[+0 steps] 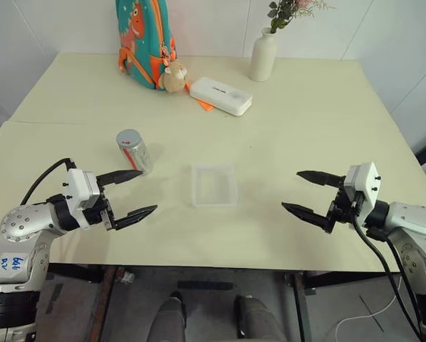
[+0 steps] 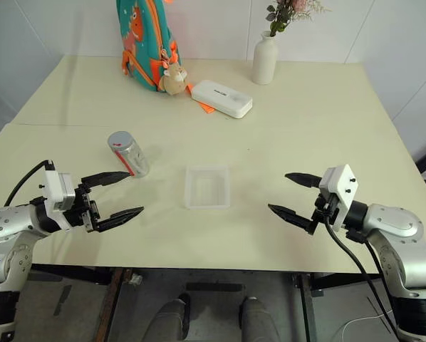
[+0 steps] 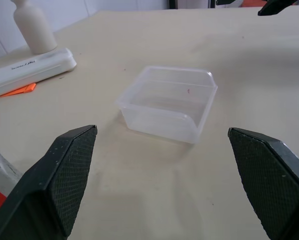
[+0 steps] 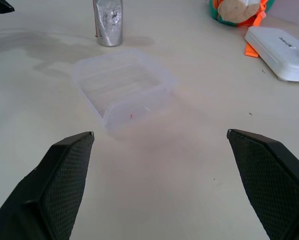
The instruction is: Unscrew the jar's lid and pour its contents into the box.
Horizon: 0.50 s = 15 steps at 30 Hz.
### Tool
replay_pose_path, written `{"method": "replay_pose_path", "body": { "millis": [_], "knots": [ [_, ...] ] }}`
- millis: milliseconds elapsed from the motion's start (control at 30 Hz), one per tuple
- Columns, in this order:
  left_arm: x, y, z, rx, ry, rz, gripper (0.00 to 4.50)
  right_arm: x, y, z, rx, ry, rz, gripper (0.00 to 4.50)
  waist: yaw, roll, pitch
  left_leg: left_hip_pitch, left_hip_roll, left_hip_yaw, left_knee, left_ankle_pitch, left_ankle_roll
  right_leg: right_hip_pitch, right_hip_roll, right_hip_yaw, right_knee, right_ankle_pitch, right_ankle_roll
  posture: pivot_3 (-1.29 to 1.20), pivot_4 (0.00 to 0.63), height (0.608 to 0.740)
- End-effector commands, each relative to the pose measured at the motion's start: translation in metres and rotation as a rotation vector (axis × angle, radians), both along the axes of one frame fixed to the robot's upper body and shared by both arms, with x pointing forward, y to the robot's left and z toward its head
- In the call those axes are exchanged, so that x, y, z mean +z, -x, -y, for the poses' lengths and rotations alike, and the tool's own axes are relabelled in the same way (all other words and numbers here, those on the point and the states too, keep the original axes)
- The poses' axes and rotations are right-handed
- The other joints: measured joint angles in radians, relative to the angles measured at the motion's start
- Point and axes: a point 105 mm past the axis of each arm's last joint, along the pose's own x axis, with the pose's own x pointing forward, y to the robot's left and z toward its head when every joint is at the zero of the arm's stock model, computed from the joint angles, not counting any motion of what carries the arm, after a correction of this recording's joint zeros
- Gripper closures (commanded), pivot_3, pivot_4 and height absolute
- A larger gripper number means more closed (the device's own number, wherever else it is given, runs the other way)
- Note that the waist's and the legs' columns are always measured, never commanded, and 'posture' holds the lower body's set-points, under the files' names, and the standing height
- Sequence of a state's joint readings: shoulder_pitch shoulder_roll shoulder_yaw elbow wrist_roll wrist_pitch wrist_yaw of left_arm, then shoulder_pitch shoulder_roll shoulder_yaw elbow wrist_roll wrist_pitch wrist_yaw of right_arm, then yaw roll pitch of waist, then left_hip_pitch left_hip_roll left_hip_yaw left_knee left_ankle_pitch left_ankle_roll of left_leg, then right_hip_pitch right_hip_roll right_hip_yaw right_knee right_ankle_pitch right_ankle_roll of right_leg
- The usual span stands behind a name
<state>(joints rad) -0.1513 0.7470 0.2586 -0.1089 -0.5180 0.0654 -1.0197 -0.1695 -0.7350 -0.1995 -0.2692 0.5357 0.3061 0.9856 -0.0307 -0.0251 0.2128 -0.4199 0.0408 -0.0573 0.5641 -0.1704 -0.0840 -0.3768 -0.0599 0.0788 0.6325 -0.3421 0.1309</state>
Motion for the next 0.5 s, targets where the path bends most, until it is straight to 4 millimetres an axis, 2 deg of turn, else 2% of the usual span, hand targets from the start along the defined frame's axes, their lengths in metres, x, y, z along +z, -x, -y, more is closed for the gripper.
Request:
{"method": "replay_pose_path", "body": {
  "millis": [33,167,367,500],
  "knots": [
    [0.011,0.003,-0.004,0.030,0.008,0.055,0.02,0.009,0.004,-0.010,0.041,-0.025,0.035,0.00,0.000,0.000,0.000,0.000,0.000,0.000,0.001,0.000,0.000,0.000,0.000,0.000,0.000,0.000,0.000,0.00,0.150,0.740],
    [0.010,0.004,-0.009,0.093,0.053,0.059,0.02,0.007,0.003,-0.018,0.071,-0.029,0.028,0.00,-0.001,0.000,0.000,0.000,0.000,0.002,0.002,-0.001,0.002,0.000,0.000,0.003,0.000,0.001,0.001,0.00,0.150,0.740],
    [-0.007,-0.003,-0.039,0.442,0.172,0.069,0.02,0.017,0.001,-0.044,0.164,-0.048,0.065,0.00,0.000,0.000,0.000,0.000,0.000,0.006,0.008,-0.003,0.004,0.000,0.000,0.007,0.001,0.002,0.004,0.00,0.150,0.740],
    [-0.004,-0.013,-0.047,0.652,0.305,0.109,0.02,0.035,0.004,-0.072,0.264,-0.098,0.124,0.00,0.002,0.000,0.000,-0.001,0.000,0.007,0.013,-0.004,0.005,0.001,0.000,0.009,0.003,0.004,0.006,0.00,0.150,0.740]
  ]
}}
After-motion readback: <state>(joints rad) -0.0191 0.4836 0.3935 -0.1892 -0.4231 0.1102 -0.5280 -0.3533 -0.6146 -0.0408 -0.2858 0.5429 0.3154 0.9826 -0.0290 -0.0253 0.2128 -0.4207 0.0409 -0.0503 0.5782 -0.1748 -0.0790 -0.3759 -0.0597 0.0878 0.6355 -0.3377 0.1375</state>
